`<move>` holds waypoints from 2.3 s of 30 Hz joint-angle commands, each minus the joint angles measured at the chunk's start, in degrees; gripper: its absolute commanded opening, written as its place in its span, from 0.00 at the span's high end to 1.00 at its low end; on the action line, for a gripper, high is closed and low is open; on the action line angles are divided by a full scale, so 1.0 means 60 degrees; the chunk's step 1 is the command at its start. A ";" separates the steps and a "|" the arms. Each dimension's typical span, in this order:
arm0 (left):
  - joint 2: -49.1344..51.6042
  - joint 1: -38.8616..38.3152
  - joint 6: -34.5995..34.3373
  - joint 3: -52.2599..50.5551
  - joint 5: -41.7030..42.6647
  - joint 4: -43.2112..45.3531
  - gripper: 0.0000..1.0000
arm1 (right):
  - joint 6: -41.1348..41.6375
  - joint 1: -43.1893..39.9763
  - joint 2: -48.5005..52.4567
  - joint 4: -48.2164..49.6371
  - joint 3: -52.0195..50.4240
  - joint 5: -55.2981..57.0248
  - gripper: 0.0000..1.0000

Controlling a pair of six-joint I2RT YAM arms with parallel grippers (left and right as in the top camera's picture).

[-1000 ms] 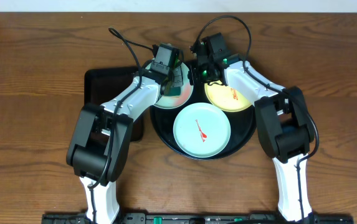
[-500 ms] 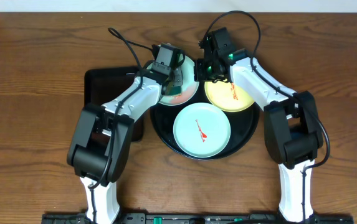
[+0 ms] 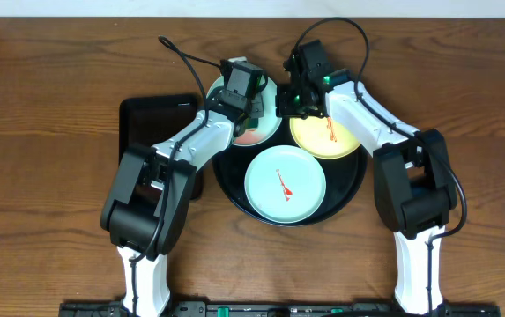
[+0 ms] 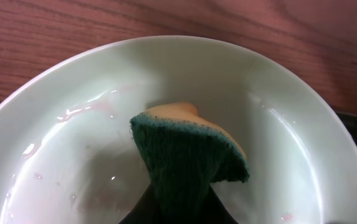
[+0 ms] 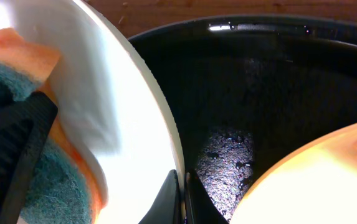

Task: Clean dirty plates on tray and stack at the side
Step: 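Scrub the green plate surface with the sponge in the left gripper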

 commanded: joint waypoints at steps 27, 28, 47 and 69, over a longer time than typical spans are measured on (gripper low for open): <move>0.0171 0.0699 0.1104 0.0954 0.0153 -0.2790 0.93 | 0.0091 0.0350 -0.0368 -0.0120 0.0153 0.0004 0.99; 0.0171 0.0699 0.1118 0.0954 0.0149 -0.2779 0.93 | 0.0106 0.0350 -0.0368 -0.0138 0.0153 0.0047 0.99; 0.0171 0.0302 0.1483 0.1009 -0.0317 -0.2758 0.93 | 0.0066 0.0219 -0.0364 0.0208 0.0153 0.0117 0.79; 0.0171 0.0306 0.1300 0.1005 -0.0313 -0.2830 0.93 | -0.0357 0.0459 0.0426 0.1151 0.0149 0.0171 0.75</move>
